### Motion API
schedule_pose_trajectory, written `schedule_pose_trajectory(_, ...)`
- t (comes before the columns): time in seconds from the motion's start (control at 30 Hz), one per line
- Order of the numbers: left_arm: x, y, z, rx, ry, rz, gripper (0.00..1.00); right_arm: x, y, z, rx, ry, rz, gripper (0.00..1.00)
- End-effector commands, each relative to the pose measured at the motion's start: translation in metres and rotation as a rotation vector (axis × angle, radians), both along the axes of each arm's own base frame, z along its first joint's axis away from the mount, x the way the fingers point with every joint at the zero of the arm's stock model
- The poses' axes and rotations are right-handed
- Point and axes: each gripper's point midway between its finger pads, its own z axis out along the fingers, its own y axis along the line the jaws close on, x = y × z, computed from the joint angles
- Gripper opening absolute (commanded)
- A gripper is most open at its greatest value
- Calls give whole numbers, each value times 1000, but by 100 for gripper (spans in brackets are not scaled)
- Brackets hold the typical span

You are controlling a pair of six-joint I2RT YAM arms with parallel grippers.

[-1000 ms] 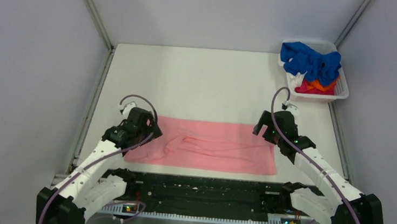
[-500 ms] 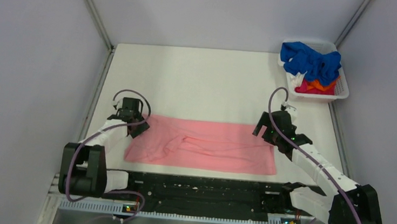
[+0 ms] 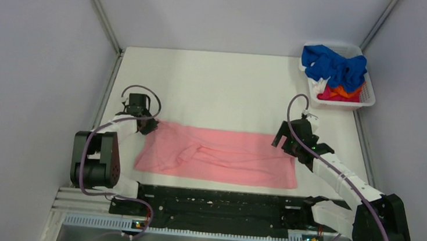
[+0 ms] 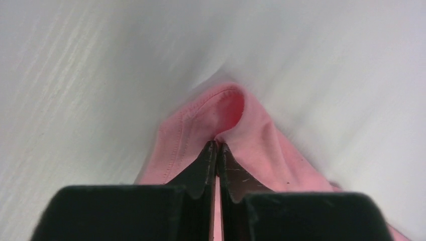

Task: Fold and stack the t-shirts
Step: Fold the other side of the tshirt into a rectangle

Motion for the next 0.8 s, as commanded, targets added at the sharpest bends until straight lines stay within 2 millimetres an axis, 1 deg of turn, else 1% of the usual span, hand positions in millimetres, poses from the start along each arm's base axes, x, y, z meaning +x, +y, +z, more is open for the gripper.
schedule_pose_trajectory(0.0, 12, -13, 14, -61, -29, -62, 2, 5, -1, 8, -13, -26, -10, 99)
schedule_pose_trajectory(0.03, 11, -14, 15, -67, -29, -65, 0, 5, -1, 8, -13, -25, -7, 99)
schedule_pose_trajectory(0.13, 9, -13, 21, -60, -36, -66, 0, 4, -4, 6, -25, -17, -13, 99)
schedule_pose_trajectory(0.23, 10, -9, 33, -37, -33, -66, 0, 4, -3, 5, -29, -8, -11, 99)
schedule_pose_trajectory(0.27, 10, -2, 36, -5, -25, -48, 0, 4, -4, 5, -34, -4, -13, 99)
schedule_pose_trajectory(0.4, 12, 7, 49, 45, -29, -32, 0, 3, -6, 4, -44, 2, -18, 99)
schedule_pose_trajectory(0.5, 17, 15, 56, 80, -38, -14, 0, 3, -8, 5, -52, 3, -22, 99)
schedule_pose_trajectory(0.6, 25, 22, 56, 93, -29, 7, 0, 3, -8, 5, -52, 4, -22, 99)
schedule_pose_trajectory(0.77, 41, 34, 46, 117, 17, 34, 0, 2, -8, 5, -53, 4, -19, 99)
